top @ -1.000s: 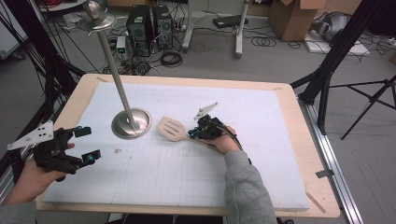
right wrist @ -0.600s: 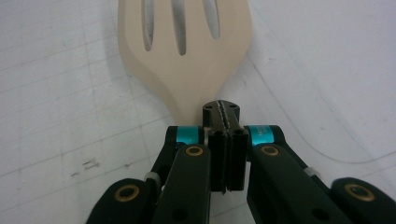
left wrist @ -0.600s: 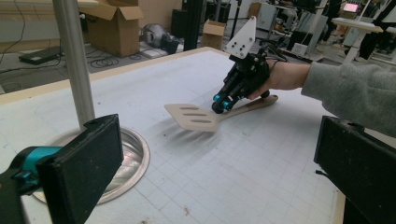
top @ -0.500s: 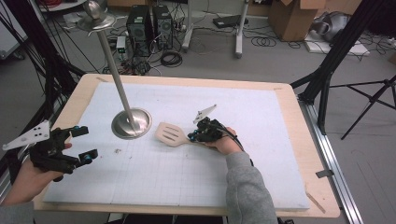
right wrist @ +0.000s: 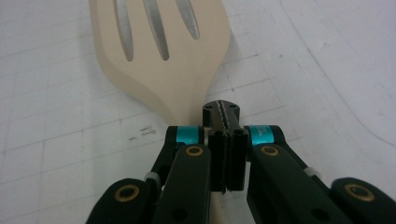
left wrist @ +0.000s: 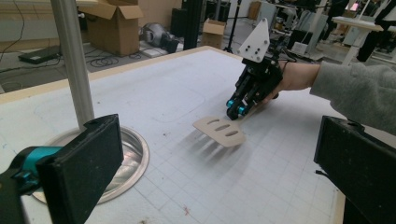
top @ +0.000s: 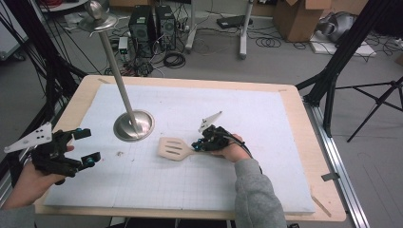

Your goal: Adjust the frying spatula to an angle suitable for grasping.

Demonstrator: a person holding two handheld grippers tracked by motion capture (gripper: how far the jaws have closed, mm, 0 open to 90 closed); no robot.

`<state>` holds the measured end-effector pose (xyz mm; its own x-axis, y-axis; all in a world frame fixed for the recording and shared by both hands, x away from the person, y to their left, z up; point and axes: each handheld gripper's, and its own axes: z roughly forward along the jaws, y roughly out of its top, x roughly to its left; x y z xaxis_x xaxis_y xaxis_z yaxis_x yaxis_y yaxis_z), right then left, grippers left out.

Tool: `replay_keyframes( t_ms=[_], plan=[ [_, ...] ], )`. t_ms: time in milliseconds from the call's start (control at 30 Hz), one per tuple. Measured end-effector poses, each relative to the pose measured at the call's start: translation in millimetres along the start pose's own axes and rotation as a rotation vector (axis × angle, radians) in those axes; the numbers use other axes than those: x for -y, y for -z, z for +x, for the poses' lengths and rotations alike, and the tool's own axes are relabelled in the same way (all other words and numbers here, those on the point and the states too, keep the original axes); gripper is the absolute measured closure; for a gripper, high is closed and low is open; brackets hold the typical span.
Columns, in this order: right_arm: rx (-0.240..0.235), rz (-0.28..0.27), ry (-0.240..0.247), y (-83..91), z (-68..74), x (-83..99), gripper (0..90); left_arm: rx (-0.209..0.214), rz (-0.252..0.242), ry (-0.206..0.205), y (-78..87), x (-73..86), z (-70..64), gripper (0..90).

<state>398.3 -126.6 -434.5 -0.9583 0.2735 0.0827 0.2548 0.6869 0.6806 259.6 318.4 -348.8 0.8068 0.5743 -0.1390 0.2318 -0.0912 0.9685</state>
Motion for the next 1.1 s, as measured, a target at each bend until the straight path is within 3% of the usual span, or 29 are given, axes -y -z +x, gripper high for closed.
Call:
replay_keyframes(
  t_ms=[433,567,767,933,1100],
  plan=[
    [-0.063,0.013,-0.016,6.0,12.0,7.1,90.0,0.017,0.002,-0.002,-5.9,-1.9,-0.3,1.8],
    [-0.051,0.022,0.025,6.0,13.4,5.0,90.0,0.023,0.0,-0.003,-7.3,-3.0,0.4,1.8],
    [-0.032,-0.09,0.015,28.9,17.1,5.4,90.0,0.03,-0.01,-0.002,-9.5,-4.7,3.2,1.8],
    [0.005,-0.152,-0.046,57.0,16.9,29.5,90.0,0.046,-0.005,-0.005,-16.2,-6.1,3.0,1.8],
    [0.031,-0.208,-0.072,72.3,17.6,45.8,90.0,0.064,0.0,-0.012,-23.0,-8.3,3.9,1.8]
  ],
)
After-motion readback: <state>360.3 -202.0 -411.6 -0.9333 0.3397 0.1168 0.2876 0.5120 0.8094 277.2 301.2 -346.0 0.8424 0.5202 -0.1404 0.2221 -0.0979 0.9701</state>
